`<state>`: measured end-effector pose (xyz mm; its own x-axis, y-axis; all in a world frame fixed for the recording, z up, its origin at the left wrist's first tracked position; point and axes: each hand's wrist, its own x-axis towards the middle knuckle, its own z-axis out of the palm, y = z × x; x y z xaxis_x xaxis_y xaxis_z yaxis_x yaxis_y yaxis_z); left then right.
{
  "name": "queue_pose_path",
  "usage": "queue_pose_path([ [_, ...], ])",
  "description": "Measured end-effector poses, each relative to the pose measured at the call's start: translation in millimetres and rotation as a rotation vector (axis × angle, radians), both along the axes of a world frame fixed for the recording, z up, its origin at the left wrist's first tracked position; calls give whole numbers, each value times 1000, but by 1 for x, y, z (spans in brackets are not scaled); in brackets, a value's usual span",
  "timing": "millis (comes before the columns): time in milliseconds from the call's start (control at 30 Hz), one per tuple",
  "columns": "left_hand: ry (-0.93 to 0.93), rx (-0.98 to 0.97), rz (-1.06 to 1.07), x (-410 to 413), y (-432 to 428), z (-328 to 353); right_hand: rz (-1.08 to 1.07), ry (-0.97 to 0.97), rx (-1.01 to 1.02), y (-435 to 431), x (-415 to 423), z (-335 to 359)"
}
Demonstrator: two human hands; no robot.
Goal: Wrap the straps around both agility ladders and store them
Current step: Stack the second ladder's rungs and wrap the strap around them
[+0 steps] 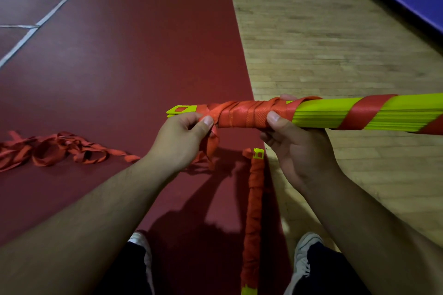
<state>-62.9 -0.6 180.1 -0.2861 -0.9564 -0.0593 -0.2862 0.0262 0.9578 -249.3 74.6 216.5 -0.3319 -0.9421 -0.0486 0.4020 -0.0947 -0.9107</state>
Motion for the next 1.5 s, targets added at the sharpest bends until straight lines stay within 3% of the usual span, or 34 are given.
queue_pose_path([
  [800,89,128,13,-3,4,5,-16,-41,48,-1,-5,-5],
  [1133,398,628,47,-9,7,14,-17,-14,-2,-1,-2,-4],
  [1300,408,537,7,-5,4,16,-28,-44,13,-2,-4,1],
  [1500,262,374,-46,-3,6,8,-48,-33,45,-1,-4,-3],
])
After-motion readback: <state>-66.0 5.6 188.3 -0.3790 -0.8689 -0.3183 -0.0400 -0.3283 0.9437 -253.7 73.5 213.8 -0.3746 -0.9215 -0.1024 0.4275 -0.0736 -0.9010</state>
